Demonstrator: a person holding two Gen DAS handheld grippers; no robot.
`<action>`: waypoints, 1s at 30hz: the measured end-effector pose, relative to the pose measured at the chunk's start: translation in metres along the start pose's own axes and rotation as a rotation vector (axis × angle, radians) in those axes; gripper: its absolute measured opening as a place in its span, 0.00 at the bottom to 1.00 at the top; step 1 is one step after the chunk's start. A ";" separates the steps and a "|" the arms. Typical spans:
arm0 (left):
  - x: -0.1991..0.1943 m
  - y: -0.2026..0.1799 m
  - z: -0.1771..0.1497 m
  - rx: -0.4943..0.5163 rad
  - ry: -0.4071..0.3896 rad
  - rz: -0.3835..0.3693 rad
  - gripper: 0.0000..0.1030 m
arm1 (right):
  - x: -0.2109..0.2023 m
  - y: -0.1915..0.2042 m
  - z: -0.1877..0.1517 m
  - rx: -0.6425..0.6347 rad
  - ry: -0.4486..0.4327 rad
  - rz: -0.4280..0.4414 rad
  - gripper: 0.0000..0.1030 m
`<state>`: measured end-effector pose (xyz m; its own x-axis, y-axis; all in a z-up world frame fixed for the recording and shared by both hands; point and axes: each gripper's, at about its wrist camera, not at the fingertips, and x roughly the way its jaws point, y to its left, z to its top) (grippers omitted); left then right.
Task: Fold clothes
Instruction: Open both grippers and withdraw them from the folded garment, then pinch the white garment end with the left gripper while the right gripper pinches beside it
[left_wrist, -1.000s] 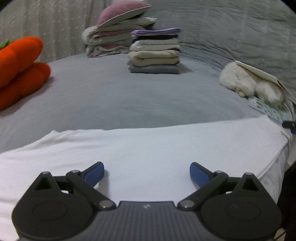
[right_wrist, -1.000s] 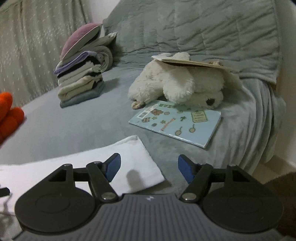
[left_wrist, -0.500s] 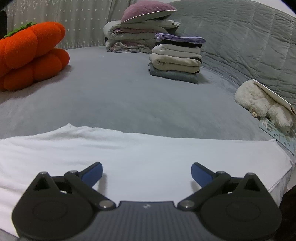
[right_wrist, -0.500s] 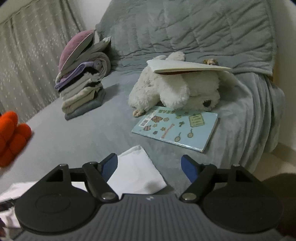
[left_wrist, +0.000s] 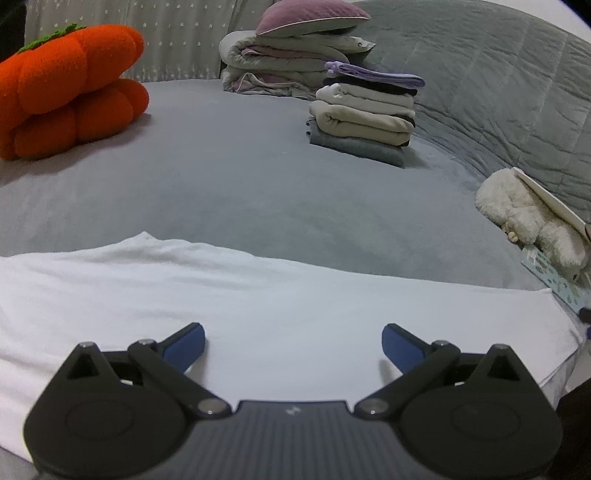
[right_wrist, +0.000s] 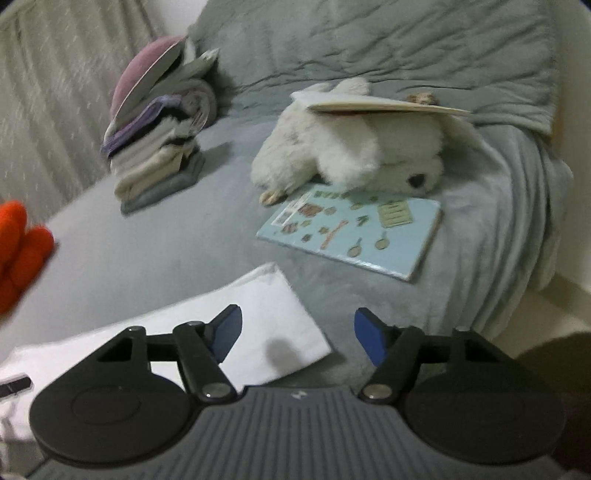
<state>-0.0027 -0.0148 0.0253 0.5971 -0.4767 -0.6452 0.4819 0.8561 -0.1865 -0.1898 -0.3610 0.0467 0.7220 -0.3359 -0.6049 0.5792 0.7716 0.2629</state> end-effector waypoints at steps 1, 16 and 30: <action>0.000 0.001 0.000 -0.004 0.002 -0.005 0.99 | 0.005 0.003 -0.003 -0.018 0.011 -0.010 0.60; 0.007 0.013 0.005 -0.205 0.075 -0.294 0.89 | 0.013 0.067 -0.015 -0.305 -0.021 -0.009 0.07; 0.037 0.000 -0.015 -0.441 0.151 -0.647 0.84 | -0.008 0.182 -0.059 -0.684 0.004 0.278 0.07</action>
<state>0.0096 -0.0293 -0.0092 0.1771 -0.9008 -0.3964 0.3857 0.4341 -0.8141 -0.1126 -0.1861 0.0550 0.8055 -0.0775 -0.5875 0.0084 0.9928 -0.1195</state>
